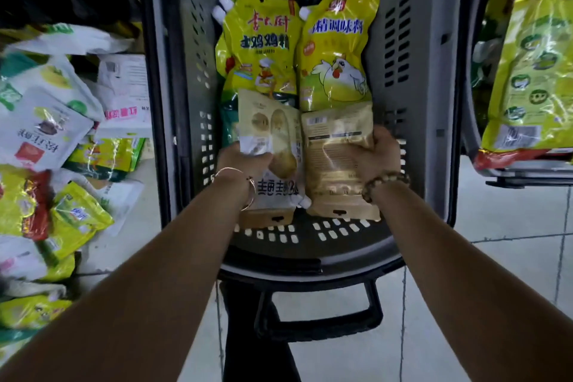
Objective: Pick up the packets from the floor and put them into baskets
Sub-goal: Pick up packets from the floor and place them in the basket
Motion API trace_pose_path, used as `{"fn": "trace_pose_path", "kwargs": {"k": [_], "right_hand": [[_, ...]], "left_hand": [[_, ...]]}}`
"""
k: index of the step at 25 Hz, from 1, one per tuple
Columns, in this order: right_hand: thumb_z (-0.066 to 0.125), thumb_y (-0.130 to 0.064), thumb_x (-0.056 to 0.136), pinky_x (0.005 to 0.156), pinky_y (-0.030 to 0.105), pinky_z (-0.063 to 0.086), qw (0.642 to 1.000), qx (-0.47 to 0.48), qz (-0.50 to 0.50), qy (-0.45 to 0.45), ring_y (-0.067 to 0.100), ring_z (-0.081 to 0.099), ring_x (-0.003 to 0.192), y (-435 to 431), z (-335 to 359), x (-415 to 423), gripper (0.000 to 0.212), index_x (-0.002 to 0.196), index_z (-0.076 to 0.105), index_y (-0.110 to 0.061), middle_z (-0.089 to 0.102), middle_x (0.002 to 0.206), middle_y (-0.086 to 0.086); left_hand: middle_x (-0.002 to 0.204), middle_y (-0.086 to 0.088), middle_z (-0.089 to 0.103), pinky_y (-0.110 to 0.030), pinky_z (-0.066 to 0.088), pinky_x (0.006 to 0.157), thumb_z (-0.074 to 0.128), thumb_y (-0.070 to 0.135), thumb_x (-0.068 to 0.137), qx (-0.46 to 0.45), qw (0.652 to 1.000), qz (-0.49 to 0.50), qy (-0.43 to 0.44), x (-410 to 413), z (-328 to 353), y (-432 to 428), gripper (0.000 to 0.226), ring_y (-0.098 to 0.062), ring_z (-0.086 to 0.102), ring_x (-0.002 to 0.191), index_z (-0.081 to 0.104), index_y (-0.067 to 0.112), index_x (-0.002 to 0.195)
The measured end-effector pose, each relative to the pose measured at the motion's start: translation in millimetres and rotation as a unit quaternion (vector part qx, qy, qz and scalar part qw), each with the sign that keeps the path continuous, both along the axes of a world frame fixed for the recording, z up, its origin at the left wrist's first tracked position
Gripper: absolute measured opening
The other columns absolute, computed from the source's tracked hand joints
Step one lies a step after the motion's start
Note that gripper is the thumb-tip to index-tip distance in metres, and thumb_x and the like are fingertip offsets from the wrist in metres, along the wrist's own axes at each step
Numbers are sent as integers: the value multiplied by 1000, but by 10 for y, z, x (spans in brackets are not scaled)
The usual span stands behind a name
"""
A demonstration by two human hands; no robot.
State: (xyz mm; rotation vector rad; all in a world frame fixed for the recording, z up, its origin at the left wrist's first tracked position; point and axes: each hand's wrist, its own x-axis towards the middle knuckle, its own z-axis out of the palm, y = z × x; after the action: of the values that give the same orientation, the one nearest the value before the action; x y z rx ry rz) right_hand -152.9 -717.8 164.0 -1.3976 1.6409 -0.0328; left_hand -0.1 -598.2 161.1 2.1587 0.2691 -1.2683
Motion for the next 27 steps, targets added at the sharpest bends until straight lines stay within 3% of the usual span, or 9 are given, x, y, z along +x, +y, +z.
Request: {"fn": "trace_pose_path", "kwargs": {"k": [4,6,8,9,11,14,17,23,27], "right_hand": [[62,-17,85,76,24,38,991,51,-9,127,25,57,98,30,-289,-65,18,102,57,-14,63,106,7],[59,-18,87,75,22,36,985,47,-8,166,26,58,99,26,-338,-74,32,118,51,-13,62,114,8],[57,-15,88,68,21,41,984,12,26,176,17,58,84,41,-317,-80,50,133,36,-18,59,115,5],[58,-12,86,68,26,46,980,-22,66,185,17,58,87,63,-295,-89,61,138,27,-20,55,121,6],[65,-7,77,86,44,51,954,-112,188,206,28,49,117,119,-278,-124,83,142,17,-25,38,141,10],[73,-4,67,108,53,29,892,-84,388,217,30,5,143,214,-320,-149,117,144,-8,-39,-7,156,-1],[73,-20,72,114,53,16,835,-32,491,247,30,-10,143,288,-495,-197,113,146,-11,-34,-17,155,1],[63,-25,80,114,53,13,827,-79,484,274,35,0,142,374,-678,-177,103,146,-16,-25,-9,156,10],[62,-19,82,112,51,22,820,-71,491,286,34,0,143,336,-619,-152,100,147,-13,-26,-7,157,8]], "left_hand": [[102,-19,64,-13,45,43,64,6,85,42,996,34,64,-55,-279,143,25,-18,54,62,62,-3,109],[99,-17,65,-17,52,60,65,11,86,65,998,18,0,-52,-326,148,29,-26,61,78,60,-3,111],[98,-15,60,-14,49,71,56,12,91,54,989,-86,-104,-101,-264,174,35,-25,59,97,50,2,124],[117,-18,53,-18,49,79,52,6,90,43,971,-178,-152,-156,-218,212,48,-27,54,112,38,11,136],[156,-7,5,-39,37,107,55,-9,80,24,908,-361,-210,-270,-161,321,94,-30,22,140,3,33,147],[155,-4,-23,-44,6,116,74,12,74,56,830,-506,-225,-287,-235,368,117,-27,-14,143,-17,34,145],[153,-14,-26,-46,10,115,75,41,73,98,791,-572,-196,-280,-397,339,120,-32,-18,142,-19,25,146],[153,-19,-20,-48,15,115,63,32,86,105,773,-585,-223,-315,-511,313,101,-37,-12,143,-16,20,147],[153,-23,-17,-48,26,111,67,26,82,101,773,-603,-169,-209,-417,214,102,-39,-6,143,-9,21,149]]}}
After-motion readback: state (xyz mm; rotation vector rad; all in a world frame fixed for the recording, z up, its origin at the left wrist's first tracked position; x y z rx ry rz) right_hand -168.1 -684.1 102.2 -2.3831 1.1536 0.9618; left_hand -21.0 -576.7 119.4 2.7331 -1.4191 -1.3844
